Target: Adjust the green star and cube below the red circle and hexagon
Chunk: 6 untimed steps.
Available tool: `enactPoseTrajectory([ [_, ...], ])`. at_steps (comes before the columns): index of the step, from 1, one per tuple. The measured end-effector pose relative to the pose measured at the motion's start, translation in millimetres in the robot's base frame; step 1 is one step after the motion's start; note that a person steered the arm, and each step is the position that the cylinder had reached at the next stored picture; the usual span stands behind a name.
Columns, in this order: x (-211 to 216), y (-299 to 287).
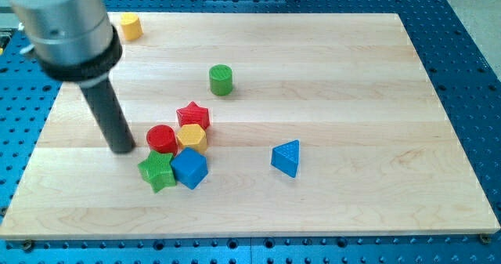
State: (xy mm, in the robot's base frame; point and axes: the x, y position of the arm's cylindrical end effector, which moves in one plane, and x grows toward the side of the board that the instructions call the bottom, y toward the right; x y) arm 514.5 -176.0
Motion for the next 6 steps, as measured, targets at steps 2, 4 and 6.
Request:
enactPoseTrajectory([
  [2, -51, -1],
  [4, 25, -34],
  [6, 57, 32],
])
